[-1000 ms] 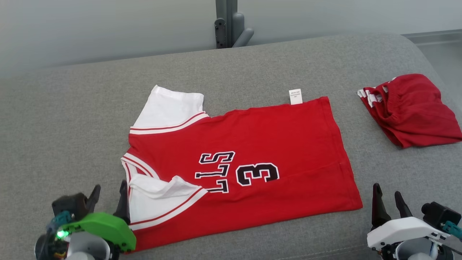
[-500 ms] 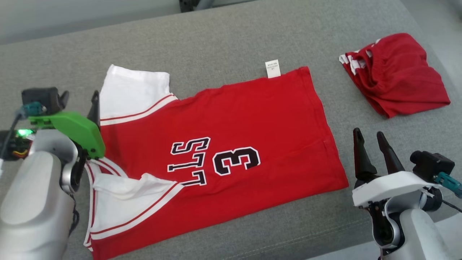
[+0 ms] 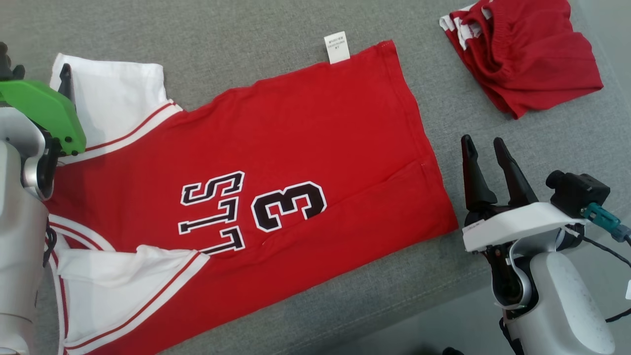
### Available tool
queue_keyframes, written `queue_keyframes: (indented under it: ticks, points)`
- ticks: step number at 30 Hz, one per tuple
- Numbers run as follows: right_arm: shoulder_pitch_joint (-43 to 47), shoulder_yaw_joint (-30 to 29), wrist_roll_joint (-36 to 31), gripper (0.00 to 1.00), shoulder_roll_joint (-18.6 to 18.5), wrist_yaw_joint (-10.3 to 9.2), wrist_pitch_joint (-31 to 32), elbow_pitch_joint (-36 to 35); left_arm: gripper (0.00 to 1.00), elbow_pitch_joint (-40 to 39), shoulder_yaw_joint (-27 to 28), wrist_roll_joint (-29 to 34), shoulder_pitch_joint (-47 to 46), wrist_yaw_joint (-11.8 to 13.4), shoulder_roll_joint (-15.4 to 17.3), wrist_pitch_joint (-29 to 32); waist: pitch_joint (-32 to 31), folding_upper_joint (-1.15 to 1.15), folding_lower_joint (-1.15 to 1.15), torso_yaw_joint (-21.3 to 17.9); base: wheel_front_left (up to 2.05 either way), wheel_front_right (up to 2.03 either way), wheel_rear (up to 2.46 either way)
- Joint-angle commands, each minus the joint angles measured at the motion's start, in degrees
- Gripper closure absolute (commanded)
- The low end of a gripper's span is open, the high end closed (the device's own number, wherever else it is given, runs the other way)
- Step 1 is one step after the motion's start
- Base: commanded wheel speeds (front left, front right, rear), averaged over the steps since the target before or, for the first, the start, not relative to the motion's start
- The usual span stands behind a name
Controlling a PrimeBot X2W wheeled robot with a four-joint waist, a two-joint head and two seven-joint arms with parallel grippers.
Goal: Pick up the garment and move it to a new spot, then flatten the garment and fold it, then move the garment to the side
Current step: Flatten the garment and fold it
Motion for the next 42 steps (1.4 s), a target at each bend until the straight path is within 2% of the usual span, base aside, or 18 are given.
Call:
queue_keyframes:
  ticks: [1, 10, 11, 12, 13, 14, 15, 23, 28, 35, 42]
  points:
    - [-1.46, 0.08, 0.41, 0.0, -0.1, -0.05, -0.73, 0.17, 0.0, 1.19, -0.25, 0.47, -2.01, -0.39, 0.61, 0.13, 3.98, 0.0, 0.0, -2.71, 0.0, 0.0, 0.0]
    - [-2.54, 1.26, 0.98, 0.0, -0.11, -0.05, -2.21, 2.19, 0.0, 6.92, -1.09, 0.63, -3.79, 0.02, 0.34, -0.77, 3.49, 0.0, 0.0, -3.06, 0.0, 0.0, 0.0]
    - [-2.46, 1.38, 0.92, 0.0, -0.09, -0.05, -2.21, 2.27, 0.03, 7.52, -1.22, 0.54, -3.82, -0.26, 0.19, -0.79, 3.22, 0.0, 0.0, -2.97, 0.0, 0.0, 0.0]
    - [-2.3, 1.42, 0.78, 0.0, -0.1, -0.05, -2.29, 2.4, 0.36, 8.21, -1.45, 0.49, -3.78, -0.56, -0.01, -0.77, 2.83, 0.0, 0.0, -2.84, 0.0, 0.0, 0.0]
    - [-2.07, 1.48, 0.53, 0.0, -0.12, -0.05, -2.25, 2.45, 0.55, 8.79, -1.71, 0.49, -3.66, -0.67, -0.19, -0.65, 2.45, 0.0, 0.0, -2.71, 0.0, 0.0, 0.0]
    - [-1.64, 1.35, 0.09, 0.0, -0.12, -0.05, -1.89, 2.48, 0.97, 9.76, -2.08, 0.37, -3.51, -1.16, -0.52, -0.72, 1.63, 0.0, 0.0, -2.33, 0.0, 0.0, 0.0]
    - [-1.54, 1.27, -0.2, 0.0, -0.12, -0.05, -1.72, 2.42, 1.0, 10.11, -2.33, 0.41, -3.44, -1.43, -0.58, -0.7, 1.25, 0.0, 0.0, -2.13, 0.0, 0.0, 0.0]
    - [-4.57, 1.45, -3.19, 0.0, -0.28, -0.05, 0.83, 1.61, 1.0, 9.72, -2.71, -0.46, -3.74, -2.54, -1.54, -5.59, -0.91, 0.0, 0.0, -0.03, 0.0, 0.0, 0.0]
    - [-8.76, 1.88, -6.08, 0.0, -2.92, -0.05, 4.12, 3.49, 1.0, 7.55, -3.51, -0.7, -1.51, -3.54, -2.83, -10.13, -2.87, 0.0, 0.0, 2.57, 0.0, 0.0, 0.0]
    - [-16.26, 2.94, -8.63, 0.0, -8.23, -0.05, 9.11, 10.26, 1.0, 1.11, -4.86, -1.49, 3.34, -4.29, -4.95, -15.21, -4.16, 0.0, 0.0, 7.69, 0.0, 0.0, 0.0]
    - [-24.81, 6.14, -8.62, 0.0, -12.14, -0.05, 12.82, 19.76, 1.0, -6.56, -5.47, -2.22, 7.68, -2.79, -6.87, -17.01, -3.08, 0.0, 0.0, 12.2, 0.0, 0.0, 0.0]
